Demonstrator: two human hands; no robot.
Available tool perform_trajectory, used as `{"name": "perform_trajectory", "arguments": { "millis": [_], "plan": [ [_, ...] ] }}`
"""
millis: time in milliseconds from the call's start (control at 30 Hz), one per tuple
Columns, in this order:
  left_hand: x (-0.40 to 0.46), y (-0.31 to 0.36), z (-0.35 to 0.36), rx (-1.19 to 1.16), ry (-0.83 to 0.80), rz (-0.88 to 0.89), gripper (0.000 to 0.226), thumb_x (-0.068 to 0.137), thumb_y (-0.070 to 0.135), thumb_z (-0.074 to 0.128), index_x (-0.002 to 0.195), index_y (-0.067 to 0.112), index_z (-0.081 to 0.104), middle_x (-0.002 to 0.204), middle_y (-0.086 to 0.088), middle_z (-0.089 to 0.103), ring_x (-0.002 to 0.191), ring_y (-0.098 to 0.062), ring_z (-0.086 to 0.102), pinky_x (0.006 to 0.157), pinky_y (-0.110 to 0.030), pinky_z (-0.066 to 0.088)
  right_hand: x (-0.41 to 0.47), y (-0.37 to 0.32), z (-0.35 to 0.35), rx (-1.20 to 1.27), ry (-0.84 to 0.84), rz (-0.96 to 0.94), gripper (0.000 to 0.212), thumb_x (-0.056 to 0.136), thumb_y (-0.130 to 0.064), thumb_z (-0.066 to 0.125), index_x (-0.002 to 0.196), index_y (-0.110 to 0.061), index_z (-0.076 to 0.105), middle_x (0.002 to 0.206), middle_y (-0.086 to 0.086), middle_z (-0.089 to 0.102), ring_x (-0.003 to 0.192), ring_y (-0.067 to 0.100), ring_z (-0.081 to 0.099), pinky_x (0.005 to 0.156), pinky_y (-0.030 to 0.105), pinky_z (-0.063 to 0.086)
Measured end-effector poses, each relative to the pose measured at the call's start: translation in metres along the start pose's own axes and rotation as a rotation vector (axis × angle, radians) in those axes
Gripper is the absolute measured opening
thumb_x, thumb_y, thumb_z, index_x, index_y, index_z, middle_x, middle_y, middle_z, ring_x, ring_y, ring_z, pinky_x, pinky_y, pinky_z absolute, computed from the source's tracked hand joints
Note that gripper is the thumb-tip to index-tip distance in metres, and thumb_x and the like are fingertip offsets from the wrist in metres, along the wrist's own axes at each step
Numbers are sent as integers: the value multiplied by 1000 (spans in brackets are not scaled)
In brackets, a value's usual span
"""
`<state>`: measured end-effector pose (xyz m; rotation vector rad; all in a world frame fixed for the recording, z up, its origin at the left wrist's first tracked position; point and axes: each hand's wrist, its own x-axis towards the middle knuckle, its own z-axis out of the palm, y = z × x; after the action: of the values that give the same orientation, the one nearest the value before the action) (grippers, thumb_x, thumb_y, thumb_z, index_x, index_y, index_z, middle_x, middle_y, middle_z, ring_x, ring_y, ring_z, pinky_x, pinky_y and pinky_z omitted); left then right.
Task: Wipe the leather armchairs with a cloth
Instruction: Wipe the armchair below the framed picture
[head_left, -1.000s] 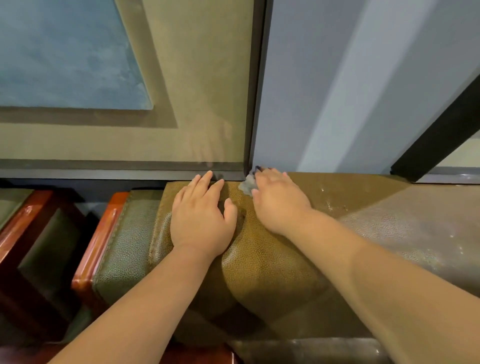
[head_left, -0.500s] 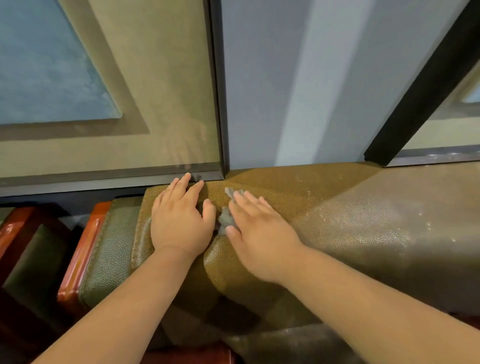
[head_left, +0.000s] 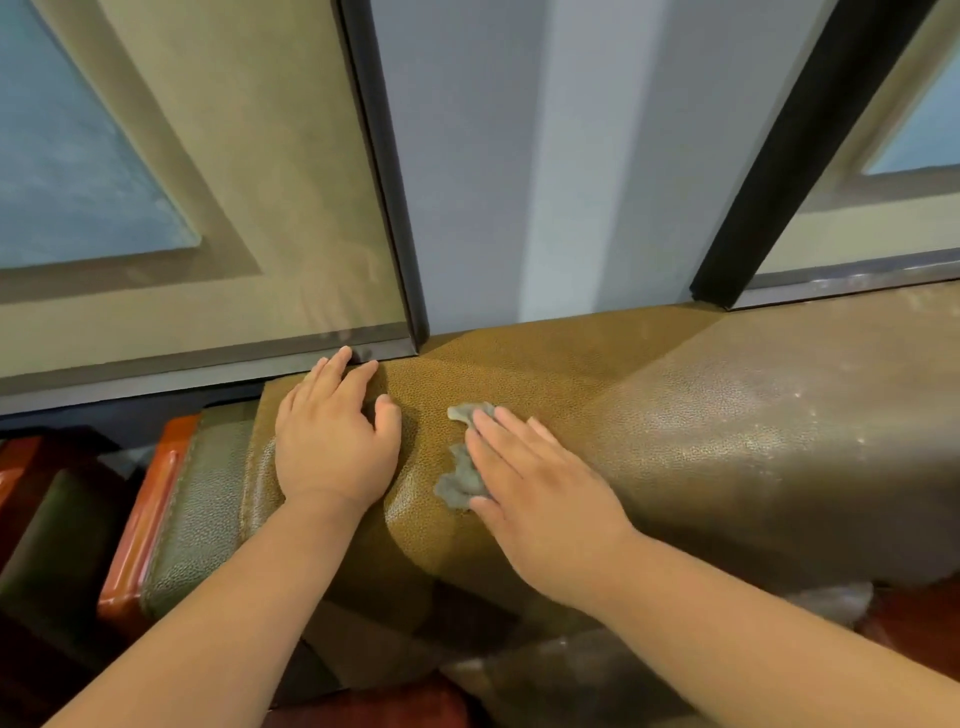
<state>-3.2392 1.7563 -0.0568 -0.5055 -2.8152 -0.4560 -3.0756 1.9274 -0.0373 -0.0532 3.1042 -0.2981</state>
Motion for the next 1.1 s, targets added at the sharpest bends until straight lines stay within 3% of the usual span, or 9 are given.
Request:
{"name": "perform_trajectory", "arguments": {
  "millis": [67, 233, 300, 400, 500, 700, 767, 933, 1100],
  "plan": [
    [-1, 1, -1, -8, -8, 10, 60, 98, 49, 35, 145, 25, 63, 161, -2, 49, 152, -23, 40, 125, -49, 30, -5, 32, -7, -29, 9, 44, 66, 105, -47, 27, 163, -14, 26, 171, 2, 23, 159, 18, 16, 129, 44, 19],
    [-2, 6, -8, 5, -25, 10, 52, 102, 40, 42, 143, 19, 66, 158, -5, 53, 150, -27, 42, 125, -50, 32, -12, 107, -32, -9, 100, 490, 59, 110, -38, 27, 164, -15, 24, 172, 4, 20, 159, 19, 14, 131, 39, 10],
    [-4, 12, -13, 28, -31, 43, 42, 102, 33, 54, 137, 16, 70, 153, -8, 58, 147, -30, 45, 124, -49, 33, -13, 84, -24, 7, 97, 467, 59, 109, -36, 26, 163, -13, 24, 173, 6, 16, 160, 22, 10, 131, 44, 10],
    [-5, 49, -15, -64, -79, 132, 37, 98, 37, 60, 130, 21, 73, 143, -2, 64, 139, -26, 52, 119, -49, 41, -22, 32, -2, 2, 95, 149, 63, 107, -43, 29, 162, -13, 26, 172, 6, 18, 160, 24, 9, 130, 46, 10],
    [2, 103, -4, -224, -173, 203, 41, 101, 42, 55, 136, 26, 67, 139, 6, 65, 133, -17, 55, 114, -43, 47, -19, 53, -8, -53, -29, -11, 65, 108, -47, 36, 163, -15, 23, 172, 2, 18, 160, 20, 9, 130, 42, 9],
    [11, 141, 37, 26, -228, 203, 66, 104, 60, 28, 162, 31, 39, 170, 3, 34, 159, -20, 26, 130, -46, 17, 5, 187, -56, 27, -30, 534, 55, 111, -33, 37, 162, -16, 27, 172, 3, 17, 159, 25, 11, 130, 44, 11],
    [13, 142, 44, 56, -221, 219, 72, 100, 64, 22, 164, 33, 35, 173, 2, 29, 161, -21, 21, 132, -46, 14, 15, 180, -56, 26, 1, 533, 52, 110, -32, 36, 158, -12, 35, 171, 6, 22, 158, 26, 15, 130, 46, 15],
    [13, 139, 47, 51, -163, 215, 73, 97, 60, 23, 162, 30, 40, 171, 1, 34, 159, -21, 25, 131, -46, 18, 30, 116, -35, 119, 23, 151, 61, 108, -46, 27, 160, -15, 34, 168, 4, 31, 157, 22, 23, 128, 43, 17],
    [14, 139, 50, 66, -152, 204, 71, 99, 61, 25, 161, 30, 43, 169, 2, 37, 158, -20, 28, 131, -45, 19, 63, 193, -66, 75, -15, 505, 41, 111, -36, 37, 145, -15, 47, 149, 5, 51, 140, 26, 44, 116, 40, 34]
  ]
}}
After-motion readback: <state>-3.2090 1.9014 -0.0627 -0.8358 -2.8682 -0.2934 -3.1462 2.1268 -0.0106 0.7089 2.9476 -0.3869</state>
